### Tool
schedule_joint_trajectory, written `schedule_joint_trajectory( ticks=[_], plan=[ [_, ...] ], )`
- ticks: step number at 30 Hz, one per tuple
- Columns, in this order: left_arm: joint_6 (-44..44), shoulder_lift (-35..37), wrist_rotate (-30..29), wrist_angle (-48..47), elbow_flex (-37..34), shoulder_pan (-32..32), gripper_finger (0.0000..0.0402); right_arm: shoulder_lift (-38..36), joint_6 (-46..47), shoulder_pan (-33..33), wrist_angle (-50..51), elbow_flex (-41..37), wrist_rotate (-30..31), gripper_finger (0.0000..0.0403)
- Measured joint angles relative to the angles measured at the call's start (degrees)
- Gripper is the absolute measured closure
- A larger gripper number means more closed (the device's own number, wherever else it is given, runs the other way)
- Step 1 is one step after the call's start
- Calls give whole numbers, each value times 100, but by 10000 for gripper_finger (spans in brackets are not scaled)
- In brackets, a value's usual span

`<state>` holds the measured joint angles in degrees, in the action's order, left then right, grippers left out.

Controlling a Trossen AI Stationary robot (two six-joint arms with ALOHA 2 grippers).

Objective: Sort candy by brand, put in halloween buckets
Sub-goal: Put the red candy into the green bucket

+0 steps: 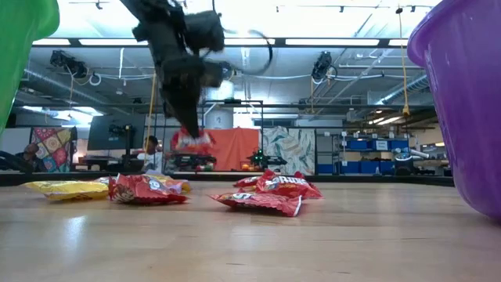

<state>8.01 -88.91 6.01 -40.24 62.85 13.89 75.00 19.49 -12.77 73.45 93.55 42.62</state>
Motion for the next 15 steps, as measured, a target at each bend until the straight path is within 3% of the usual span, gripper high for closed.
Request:
schedule_joint_trajectory(
  ticks=[9,15],
  plan=[
    [906,1464,-408,-588,31,-587,395,0,48,55,52,-2,-8,245],
    [1939,2379,-637,-1078,31,-1598,395,0,180,55,53,-2,-23,245]
  ],
)
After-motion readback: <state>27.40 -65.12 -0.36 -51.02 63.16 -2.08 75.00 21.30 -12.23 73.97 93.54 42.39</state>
